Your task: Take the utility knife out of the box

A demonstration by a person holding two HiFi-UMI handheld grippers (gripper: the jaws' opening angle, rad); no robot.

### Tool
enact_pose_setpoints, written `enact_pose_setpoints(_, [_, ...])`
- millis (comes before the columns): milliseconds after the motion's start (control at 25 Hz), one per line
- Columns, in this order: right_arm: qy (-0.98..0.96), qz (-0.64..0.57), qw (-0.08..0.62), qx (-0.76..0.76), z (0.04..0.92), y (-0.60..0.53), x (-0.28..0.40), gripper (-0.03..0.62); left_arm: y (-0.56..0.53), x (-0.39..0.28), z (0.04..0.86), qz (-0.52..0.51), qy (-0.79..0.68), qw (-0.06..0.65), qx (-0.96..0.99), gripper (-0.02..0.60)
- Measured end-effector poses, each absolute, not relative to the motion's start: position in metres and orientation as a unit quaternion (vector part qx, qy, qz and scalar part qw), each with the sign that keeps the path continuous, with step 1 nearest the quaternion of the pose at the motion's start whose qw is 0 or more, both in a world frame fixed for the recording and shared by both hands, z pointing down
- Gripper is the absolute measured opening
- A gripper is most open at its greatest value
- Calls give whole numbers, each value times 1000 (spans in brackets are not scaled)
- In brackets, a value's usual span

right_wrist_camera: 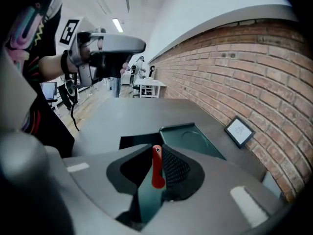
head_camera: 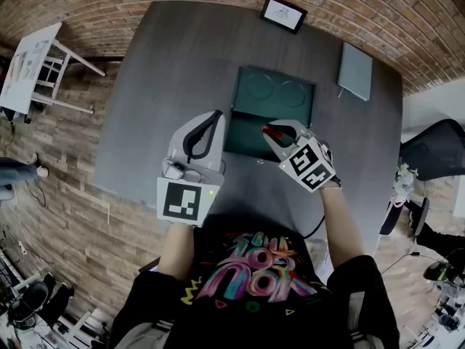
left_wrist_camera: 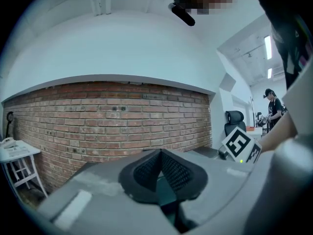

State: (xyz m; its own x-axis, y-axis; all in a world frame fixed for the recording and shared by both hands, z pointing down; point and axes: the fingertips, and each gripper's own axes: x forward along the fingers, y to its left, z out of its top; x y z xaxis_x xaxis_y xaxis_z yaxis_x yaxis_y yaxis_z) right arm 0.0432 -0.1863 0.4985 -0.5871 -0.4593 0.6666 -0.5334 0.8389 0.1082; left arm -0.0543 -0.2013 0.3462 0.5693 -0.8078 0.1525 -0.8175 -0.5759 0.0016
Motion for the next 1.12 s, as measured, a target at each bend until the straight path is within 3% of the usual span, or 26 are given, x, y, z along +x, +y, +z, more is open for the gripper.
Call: enact_pose_setpoints(1120, [-860, -13, 84, 503, 301, -122, 138, 60, -155, -18, 317, 50, -404, 11, 913, 0])
